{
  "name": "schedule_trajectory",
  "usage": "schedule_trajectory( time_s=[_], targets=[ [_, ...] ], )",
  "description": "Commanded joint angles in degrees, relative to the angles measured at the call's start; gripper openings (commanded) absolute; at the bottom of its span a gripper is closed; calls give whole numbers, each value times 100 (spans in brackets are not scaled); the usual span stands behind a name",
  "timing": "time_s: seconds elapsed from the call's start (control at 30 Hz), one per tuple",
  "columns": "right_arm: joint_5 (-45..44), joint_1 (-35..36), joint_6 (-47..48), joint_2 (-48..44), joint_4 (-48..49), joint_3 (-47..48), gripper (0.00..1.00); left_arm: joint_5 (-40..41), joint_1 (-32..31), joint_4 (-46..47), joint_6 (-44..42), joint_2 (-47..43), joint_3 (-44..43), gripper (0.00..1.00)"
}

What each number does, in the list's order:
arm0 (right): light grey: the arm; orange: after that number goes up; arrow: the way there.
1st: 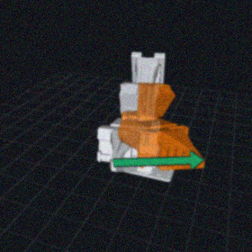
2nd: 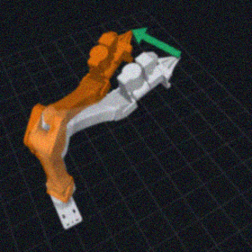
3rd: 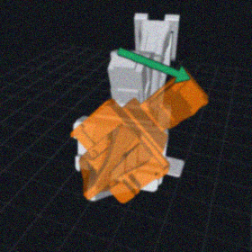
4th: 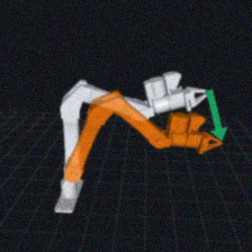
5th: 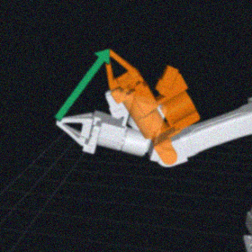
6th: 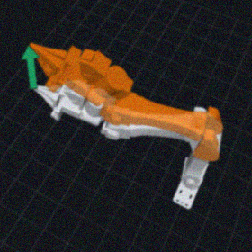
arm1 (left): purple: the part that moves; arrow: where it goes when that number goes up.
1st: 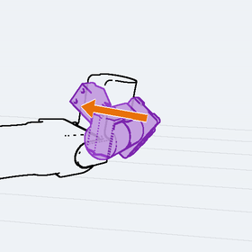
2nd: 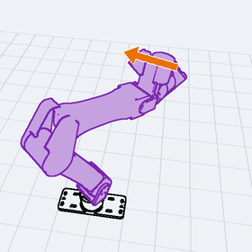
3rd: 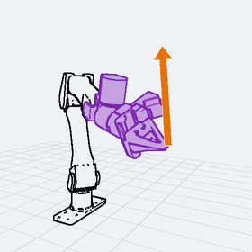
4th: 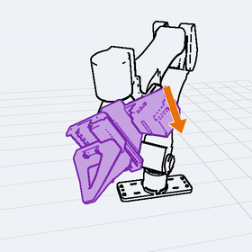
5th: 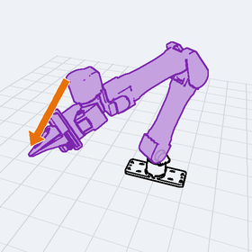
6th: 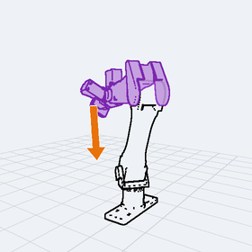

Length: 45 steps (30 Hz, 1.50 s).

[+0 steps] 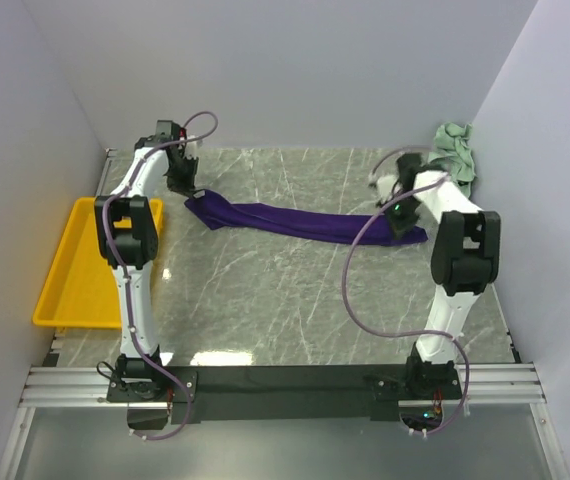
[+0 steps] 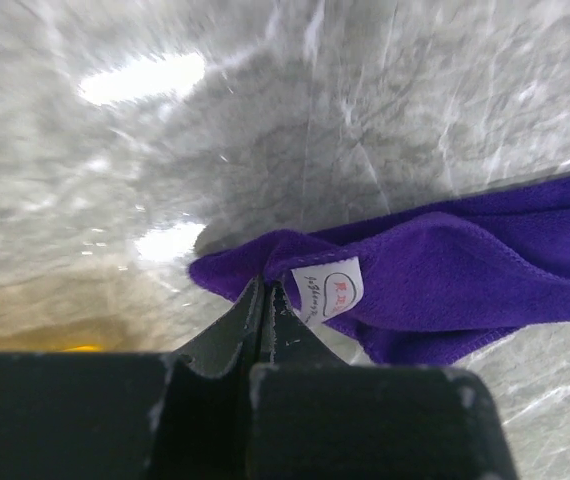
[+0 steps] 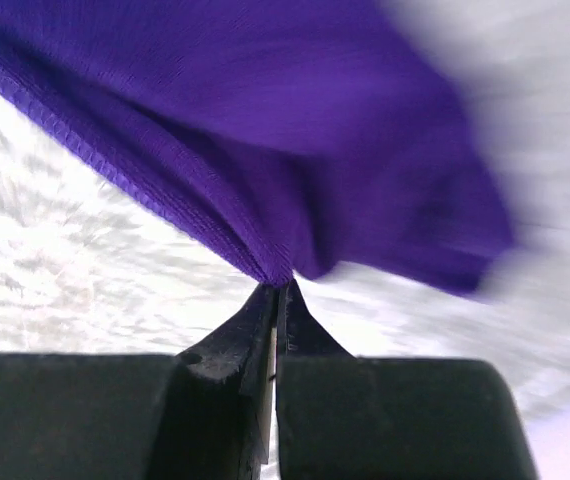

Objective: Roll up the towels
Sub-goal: Flatten the towel

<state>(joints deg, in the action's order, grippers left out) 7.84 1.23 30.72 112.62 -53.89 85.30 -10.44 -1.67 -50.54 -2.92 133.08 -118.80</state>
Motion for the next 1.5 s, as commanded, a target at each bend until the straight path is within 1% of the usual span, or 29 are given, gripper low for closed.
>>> schedule_trajectory(
  time_s=[0.0,0.03,0.1,0.13,0.2,0.23,0.3,0.33,0.4,0.43,0.47,0.5,0.53,0.57,0.6,0.63,0.7,0.73,0.8,0.9,1.0,1.07,1.17,1.27,1.3,1.33,1.4,1.43,1.47],
  targets=[
    [288,-492,-66,-767,-279,1153,0,164,70,141,-218,-782,-511,0],
    [323,-693,-75,-976,-350,1574,0,278,88,202,-253,-1009,-504,0],
    [455,-870,-75,-1180,-403,1919,0,410,97,422,-341,-1309,-285,0],
    [473,-931,-75,-1390,-386,2147,0,480,132,684,-376,-1650,-171,0],
    [517,-1125,-66,-1619,-377,2254,0,507,150,896,-464,-2003,197,0],
    [535,-1169,-57,-1742,-325,2272,0,499,150,1045,-499,-2344,295,0],
    [544,-1310,-40,-2207,-237,2080,0,499,150,1117,-596,-2662,585,0],
    [552,-1345,-31,-2366,-149,1983,0,499,150,1108,-631,-2977,682,0],
    [579,-1459,4,-2884,-122,1675,0,464,308,1012,-797,-3313,1015,0],
    [596,-1494,4,-3208,-157,1500,0,464,343,985,-868,-3697,1156,0],
    [622,-1529,13,-3394,-174,1403,0,446,369,959,-1016,-3901,1323,0],
    [640,-1591,39,-3578,-183,1298,0,385,395,933,-1087,-4112,1681,0],
    [623,-1591,57,-3954,-166,1062,0,376,448,915,-1158,-4549,1876,0],
    [597,-1609,66,-4158,-148,929,0,367,475,915,-1280,-4762,2087,0],
    [570,-1618,83,-4360,-105,779,0,384,475,915,-1334,-4982,2498,0],
    [526,-1626,109,-4728,-70,656,0,437,484,932,-1378,-5393,2702,0],
    [465,-1626,145,-5064,-69,313,0,446,501,941,-1448,-5782,3246,0],
    [456,-1626,145,-5335,-156,164,0,481,519,950,-1448,-6132,3406,0],
    [456,-1626,154,-5548,-288,84,0,473,536,906,-1370,-6433,3731,0],
    [394,-1626,223,-5786,-456,-48,0,367,536,871,-1308,-6820,3882,0],
    [368,-1626,294,-5734,-237,-478,0,104,536,819,-1325,-6778,3891,0],
    [438,-1609,303,-5410,-78,-759,0,-107,519,722,-1317,-6427,3856,0],
    [456,-1442,163,-4909,307,-1128,0,-117,458,878,-1116,-5917,3882,0],
    [149,-1083,-74,-4408,940,-1568,0,-3,335,1098,-983,-5390,4022,0],
    [87,-960,-127,-4241,1089,-1630,0,128,291,1317,-939,-5249,4110,0],
    [8,-898,-180,-3883,1326,-1674,0,208,203,1423,-913,-4961,4146,0],
    [-19,-844,-382,-3486,1494,-1596,0,366,202,1713,-825,-4634,4164,0],
    [-36,-801,-426,-3075,1643,-1491,0,497,28,1793,-790,-4276,4146,0],
    [-97,-783,-479,-2870,1732,-1429,0,542,18,1898,-728,-4107,4129,0]
  ],
)
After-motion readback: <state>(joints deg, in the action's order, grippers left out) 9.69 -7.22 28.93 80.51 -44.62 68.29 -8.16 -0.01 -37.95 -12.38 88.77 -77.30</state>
